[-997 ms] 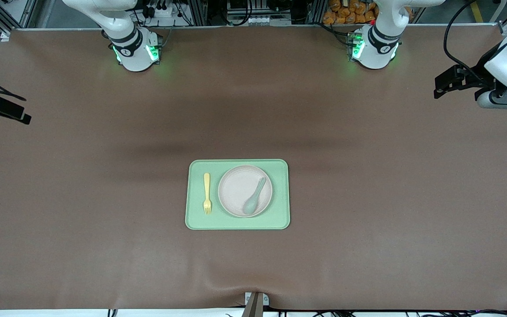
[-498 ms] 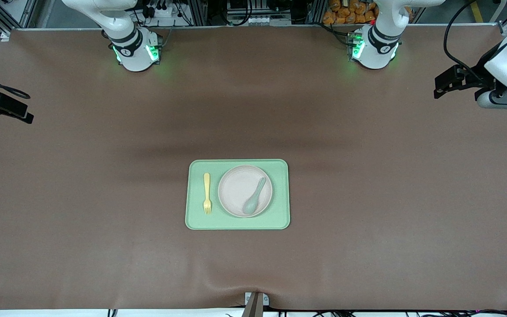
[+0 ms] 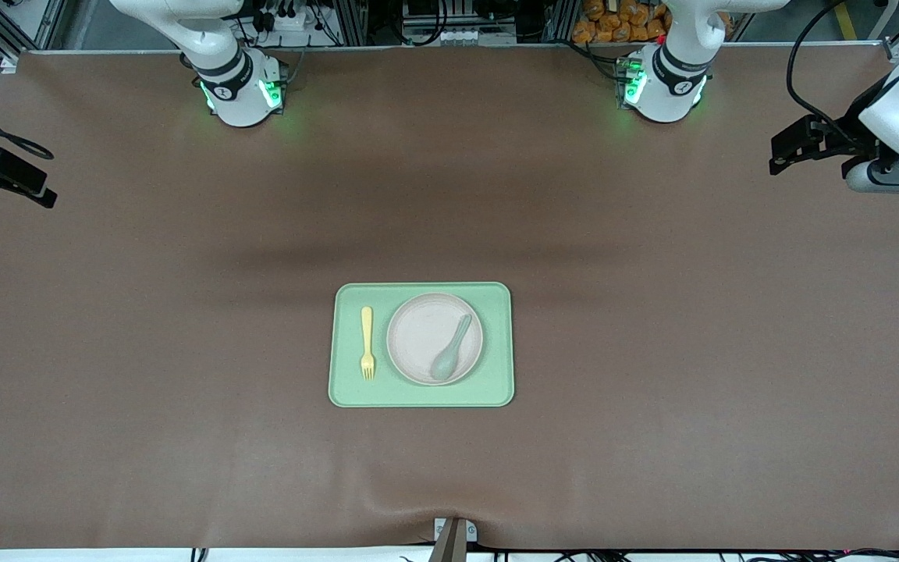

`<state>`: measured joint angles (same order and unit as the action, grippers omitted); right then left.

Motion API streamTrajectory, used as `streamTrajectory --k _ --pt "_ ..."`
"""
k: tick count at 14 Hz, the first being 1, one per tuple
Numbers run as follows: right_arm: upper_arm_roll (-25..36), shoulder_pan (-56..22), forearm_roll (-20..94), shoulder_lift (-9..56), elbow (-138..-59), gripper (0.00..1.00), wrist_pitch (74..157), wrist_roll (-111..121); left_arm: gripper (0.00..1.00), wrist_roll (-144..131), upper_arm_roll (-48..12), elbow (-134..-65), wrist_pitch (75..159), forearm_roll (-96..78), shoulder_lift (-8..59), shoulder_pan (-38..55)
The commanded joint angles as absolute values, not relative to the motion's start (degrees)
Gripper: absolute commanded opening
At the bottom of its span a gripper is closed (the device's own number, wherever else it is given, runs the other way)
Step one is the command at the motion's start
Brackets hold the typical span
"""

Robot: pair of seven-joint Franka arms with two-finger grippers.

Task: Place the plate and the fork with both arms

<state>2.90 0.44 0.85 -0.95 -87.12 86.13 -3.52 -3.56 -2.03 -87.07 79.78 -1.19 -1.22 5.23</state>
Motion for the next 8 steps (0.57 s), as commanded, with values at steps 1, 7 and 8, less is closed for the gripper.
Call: streamTrajectory --k 1,7,8 --pt "2.55 1.05 -0.26 -1.14 -85.79 1.00 86.66 -1.76 1.00 -2.64 -1.76 -86.84 79.01 -1.41 -1.67 5.45" --pt "2.55 0.79 -2.37 -1.41 -85.08 1.00 86.75 -1.76 1.00 -2.64 -1.76 -86.84 79.01 -1.41 -1.67 5.45" --pt "2.55 0.88 -2.37 -1.41 -85.17 1.00 86.84 -1.76 1.00 -2.64 -1.76 -86.84 79.01 -1.41 -1.67 5.45"
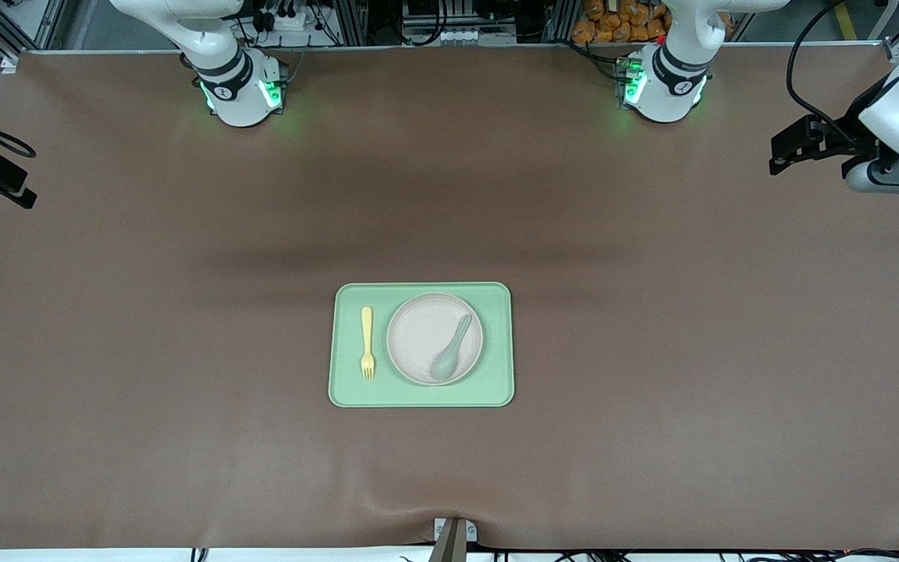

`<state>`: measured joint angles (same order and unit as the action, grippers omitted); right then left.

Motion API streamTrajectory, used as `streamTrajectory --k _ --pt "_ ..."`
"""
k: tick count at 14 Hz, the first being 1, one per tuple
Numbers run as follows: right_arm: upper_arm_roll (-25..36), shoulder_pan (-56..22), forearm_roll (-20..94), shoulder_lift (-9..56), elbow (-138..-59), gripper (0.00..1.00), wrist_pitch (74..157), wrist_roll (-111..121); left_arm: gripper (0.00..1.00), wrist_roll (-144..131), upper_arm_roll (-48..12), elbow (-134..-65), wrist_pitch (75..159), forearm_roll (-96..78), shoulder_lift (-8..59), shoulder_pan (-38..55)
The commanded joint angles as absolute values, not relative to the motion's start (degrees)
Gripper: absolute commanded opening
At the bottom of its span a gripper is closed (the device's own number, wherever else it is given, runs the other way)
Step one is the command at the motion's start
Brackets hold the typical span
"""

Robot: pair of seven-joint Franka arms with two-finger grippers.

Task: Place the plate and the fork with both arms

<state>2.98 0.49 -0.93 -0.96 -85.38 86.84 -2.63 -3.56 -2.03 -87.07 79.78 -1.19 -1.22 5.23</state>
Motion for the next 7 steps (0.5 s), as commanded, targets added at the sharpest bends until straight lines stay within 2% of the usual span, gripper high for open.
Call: streamTrajectory --k 1,7 --pt "2.55 0.70 -2.46 -1.41 -85.17 1.00 86.84 -1.76 1.00 -2.64 -1.76 -86.84 79.01 -1.41 -1.67 5.45" --pt "2.55 0.53 -1.67 -1.41 -85.08 1.00 86.92 -2.02 1.00 -2.90 -1.76 -86.84 79.01 -1.41 -1.58 5.54"
